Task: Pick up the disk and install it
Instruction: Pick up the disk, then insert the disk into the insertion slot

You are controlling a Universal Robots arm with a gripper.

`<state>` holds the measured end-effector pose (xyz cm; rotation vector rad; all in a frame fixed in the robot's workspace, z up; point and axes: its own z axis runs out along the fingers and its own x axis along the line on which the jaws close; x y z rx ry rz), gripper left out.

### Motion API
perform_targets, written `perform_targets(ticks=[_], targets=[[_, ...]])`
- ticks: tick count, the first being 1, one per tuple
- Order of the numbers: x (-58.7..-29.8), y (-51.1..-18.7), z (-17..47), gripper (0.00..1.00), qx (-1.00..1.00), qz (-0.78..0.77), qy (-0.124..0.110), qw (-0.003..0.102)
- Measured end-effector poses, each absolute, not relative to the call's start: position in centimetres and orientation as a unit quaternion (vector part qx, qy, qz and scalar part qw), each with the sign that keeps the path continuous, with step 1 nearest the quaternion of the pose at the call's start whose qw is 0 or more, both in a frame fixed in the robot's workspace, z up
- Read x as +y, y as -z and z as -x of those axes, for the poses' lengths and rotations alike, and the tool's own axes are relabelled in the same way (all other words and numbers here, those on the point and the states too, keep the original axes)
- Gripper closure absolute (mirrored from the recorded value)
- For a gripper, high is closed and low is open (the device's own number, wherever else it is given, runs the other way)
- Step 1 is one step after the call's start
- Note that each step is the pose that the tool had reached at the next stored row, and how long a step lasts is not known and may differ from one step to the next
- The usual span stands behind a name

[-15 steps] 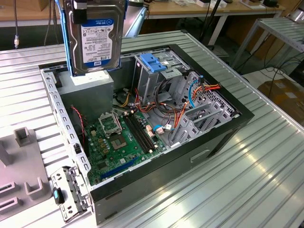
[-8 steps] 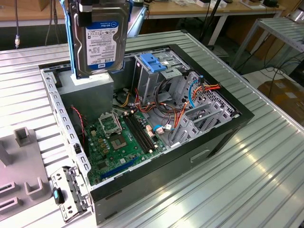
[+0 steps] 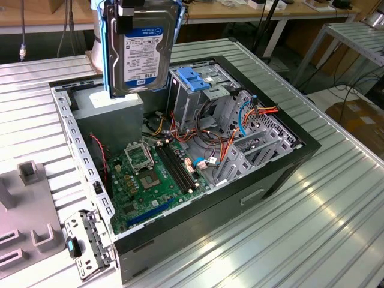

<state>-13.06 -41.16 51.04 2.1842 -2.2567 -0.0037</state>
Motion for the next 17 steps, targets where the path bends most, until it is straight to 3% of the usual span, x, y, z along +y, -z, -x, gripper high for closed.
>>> perform_targets(ticks=[17], targets=[[-41.42,-51.04,13.03,0.63,-0.719,-0.695,0.001,0.0]])
